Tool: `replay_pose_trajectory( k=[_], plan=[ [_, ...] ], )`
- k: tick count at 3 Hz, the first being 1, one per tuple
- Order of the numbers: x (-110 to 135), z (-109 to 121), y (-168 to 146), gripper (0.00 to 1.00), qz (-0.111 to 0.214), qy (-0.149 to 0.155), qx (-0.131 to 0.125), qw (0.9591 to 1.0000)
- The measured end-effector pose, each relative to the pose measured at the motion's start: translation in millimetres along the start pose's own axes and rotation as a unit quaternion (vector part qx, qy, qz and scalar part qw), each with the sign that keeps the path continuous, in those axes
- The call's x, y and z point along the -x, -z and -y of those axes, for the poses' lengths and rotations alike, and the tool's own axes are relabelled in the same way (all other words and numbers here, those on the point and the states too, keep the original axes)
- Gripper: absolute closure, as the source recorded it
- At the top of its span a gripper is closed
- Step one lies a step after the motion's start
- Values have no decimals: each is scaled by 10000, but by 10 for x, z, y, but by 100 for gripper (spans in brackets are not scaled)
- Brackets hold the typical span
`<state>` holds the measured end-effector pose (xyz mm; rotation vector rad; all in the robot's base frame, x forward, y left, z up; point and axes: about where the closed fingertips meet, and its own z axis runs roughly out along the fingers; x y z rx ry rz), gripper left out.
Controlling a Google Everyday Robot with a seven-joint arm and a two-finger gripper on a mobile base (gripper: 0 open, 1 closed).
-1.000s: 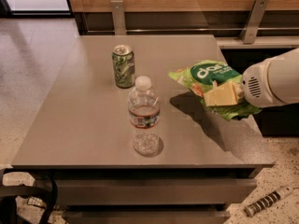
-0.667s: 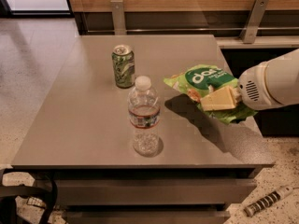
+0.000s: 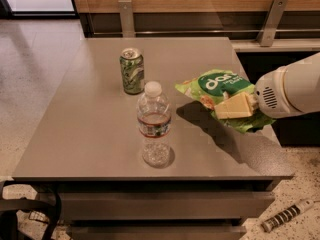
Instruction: Move green rice chip bag near water bottle
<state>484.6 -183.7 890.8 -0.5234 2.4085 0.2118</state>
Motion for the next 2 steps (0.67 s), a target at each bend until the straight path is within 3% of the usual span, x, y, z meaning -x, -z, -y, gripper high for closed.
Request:
replay_pose_trajectory(
  k=[1,2],
  plan=[
    [2,-8,-2,36,-1,8,4,10000],
    [6,-20,-6,5,-3,18,10,10000]
  ],
)
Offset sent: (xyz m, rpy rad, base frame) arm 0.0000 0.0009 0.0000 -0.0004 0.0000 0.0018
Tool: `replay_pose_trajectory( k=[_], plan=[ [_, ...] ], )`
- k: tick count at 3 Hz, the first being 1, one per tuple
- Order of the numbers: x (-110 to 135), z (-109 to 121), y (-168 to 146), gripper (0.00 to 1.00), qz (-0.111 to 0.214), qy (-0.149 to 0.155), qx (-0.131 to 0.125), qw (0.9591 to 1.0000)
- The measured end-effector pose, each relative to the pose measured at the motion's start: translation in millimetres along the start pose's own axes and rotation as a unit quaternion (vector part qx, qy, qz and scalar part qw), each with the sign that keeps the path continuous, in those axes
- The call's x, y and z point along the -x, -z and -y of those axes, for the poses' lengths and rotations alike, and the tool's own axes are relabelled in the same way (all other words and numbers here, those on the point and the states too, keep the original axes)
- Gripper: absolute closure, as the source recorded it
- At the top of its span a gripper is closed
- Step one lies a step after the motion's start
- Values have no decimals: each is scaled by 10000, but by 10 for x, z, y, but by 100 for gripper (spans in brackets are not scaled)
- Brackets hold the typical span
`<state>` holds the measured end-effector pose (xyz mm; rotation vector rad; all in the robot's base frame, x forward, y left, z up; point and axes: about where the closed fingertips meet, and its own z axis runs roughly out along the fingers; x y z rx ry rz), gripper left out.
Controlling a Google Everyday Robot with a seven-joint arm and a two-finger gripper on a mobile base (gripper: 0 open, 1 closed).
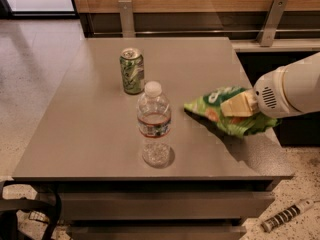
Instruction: Move green rice chip bag near water bottle
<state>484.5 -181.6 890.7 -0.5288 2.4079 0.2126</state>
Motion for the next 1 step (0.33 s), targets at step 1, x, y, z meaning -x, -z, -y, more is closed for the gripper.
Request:
replay_pose_trajectory(
  k=[1],
  plan=[
    [1,-5,-1,0,-1,4,3,10000]
  ],
)
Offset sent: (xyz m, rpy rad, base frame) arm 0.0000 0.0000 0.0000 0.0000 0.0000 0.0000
